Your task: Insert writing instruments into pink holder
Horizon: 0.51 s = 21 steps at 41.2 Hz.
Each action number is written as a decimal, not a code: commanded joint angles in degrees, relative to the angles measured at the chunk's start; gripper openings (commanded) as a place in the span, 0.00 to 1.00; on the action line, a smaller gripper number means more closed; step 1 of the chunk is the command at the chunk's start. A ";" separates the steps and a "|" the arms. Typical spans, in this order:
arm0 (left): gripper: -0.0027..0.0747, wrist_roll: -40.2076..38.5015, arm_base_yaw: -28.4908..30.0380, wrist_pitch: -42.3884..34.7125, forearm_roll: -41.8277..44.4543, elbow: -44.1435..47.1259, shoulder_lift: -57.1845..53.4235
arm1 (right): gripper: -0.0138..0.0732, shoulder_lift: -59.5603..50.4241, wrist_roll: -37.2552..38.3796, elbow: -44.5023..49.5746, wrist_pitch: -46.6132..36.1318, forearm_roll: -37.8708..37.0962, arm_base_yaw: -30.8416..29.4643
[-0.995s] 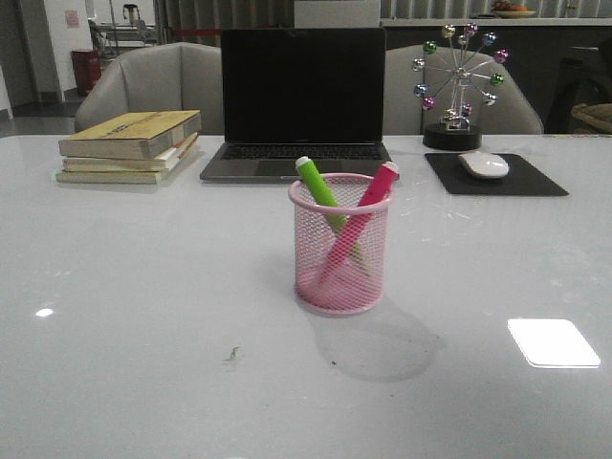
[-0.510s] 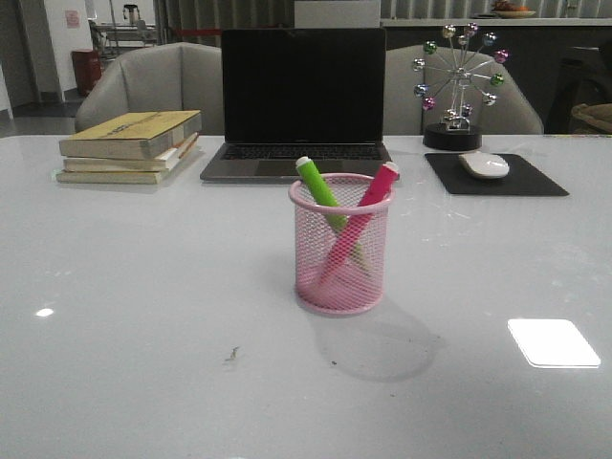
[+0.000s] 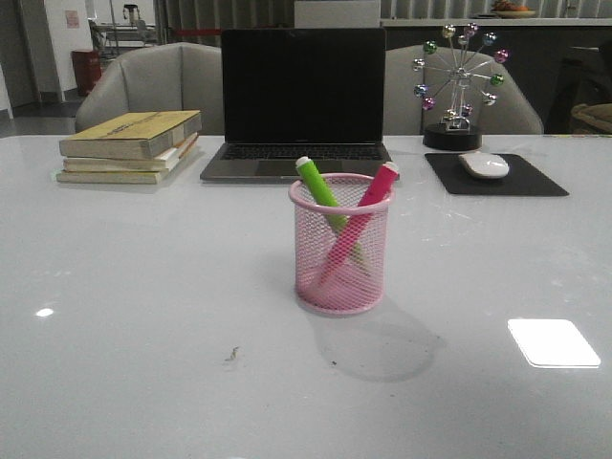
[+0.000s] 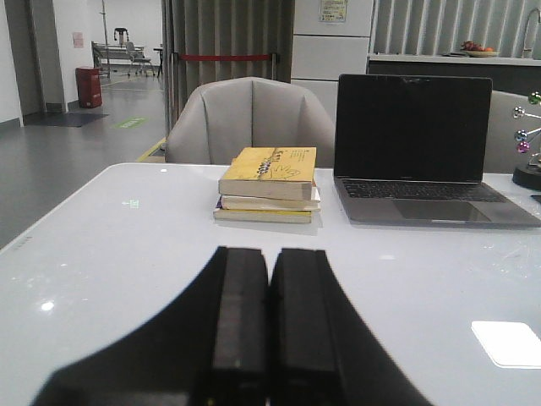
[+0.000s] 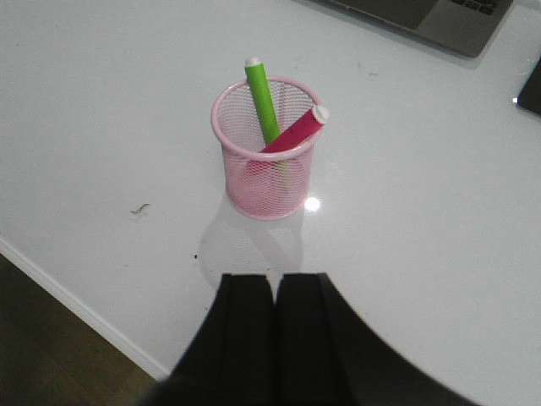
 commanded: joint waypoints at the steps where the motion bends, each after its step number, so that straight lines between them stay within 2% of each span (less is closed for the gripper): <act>1: 0.15 -0.05 -0.40 -5.28 -0.52 0.14 -1.11 | 0.22 -0.49 -0.52 -1.71 -3.82 -0.61 -0.33; 5: 0.15 -0.05 -0.40 -5.28 -0.52 0.14 -1.11 | 0.22 -2.11 -0.58 -0.56 -4.35 -2.13 -0.62; 9: 0.15 -0.05 -0.40 -5.28 -0.52 0.14 -1.11 | 0.22 -6.02 -0.99 2.94 -6.61 -6.25 -4.99; 16: 0.15 -0.05 -0.40 -5.28 -0.52 0.14 -1.11 | 0.22 -18.20 -0.93 12.97 -15.28 -6.52 -18.10; 21: 0.15 -0.05 -0.40 -5.28 -0.52 0.14 -1.11 | 0.22 -27.81 -0.93 21.06 -19.65 -5.43 -25.11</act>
